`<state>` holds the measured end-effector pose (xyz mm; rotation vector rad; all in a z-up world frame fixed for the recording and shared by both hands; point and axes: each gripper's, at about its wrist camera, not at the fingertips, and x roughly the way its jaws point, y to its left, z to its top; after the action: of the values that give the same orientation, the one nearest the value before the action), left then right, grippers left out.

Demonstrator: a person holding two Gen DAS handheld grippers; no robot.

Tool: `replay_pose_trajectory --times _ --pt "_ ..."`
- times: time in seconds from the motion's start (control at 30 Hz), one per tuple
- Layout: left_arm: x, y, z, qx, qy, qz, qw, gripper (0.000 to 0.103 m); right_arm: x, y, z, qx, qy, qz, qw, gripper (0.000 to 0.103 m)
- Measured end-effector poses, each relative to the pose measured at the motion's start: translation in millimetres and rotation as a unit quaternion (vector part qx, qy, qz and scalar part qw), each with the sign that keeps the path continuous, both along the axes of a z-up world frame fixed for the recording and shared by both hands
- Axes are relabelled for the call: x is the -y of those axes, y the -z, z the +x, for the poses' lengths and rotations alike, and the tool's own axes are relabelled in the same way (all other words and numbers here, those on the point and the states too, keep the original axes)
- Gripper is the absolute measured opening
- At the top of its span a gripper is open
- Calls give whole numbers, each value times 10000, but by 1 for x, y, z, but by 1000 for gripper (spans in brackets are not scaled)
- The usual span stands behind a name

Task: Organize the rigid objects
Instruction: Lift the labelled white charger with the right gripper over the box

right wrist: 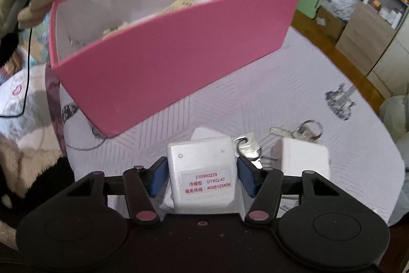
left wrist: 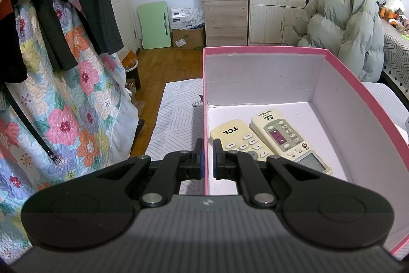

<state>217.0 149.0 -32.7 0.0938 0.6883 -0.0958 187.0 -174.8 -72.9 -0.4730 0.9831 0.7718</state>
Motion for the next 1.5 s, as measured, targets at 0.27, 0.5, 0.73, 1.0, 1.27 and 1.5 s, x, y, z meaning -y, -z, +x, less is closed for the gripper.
replay_pose_trajectory --times 0.27,0.5,0.73,1.0,1.27,1.5 --pt "0 1 0 -13 4 34 10000 5 0 -3 0 -36 99 78 9999 63" --pt "0 2 0 -14 -15 -23 10000 5 19 -47 -19 592 726 678 9933 62" --pt "0 3 -1 -11 -16 -26 10000 5 38 -79 -38 1162 1387 1334 9744 61" --pt "0 2 -1 4 -20 -44 10000 5 45 -120 -43 1590 1632 1857 9558 61" --pt "-3 1 -2 34 -51 -170 9998 5 14 -165 -35 1589 1110 2925 9364 61" --pt "0 1 -3 108 -32 0 9999 5 -65 -119 16 838 974 2685 9547 61"
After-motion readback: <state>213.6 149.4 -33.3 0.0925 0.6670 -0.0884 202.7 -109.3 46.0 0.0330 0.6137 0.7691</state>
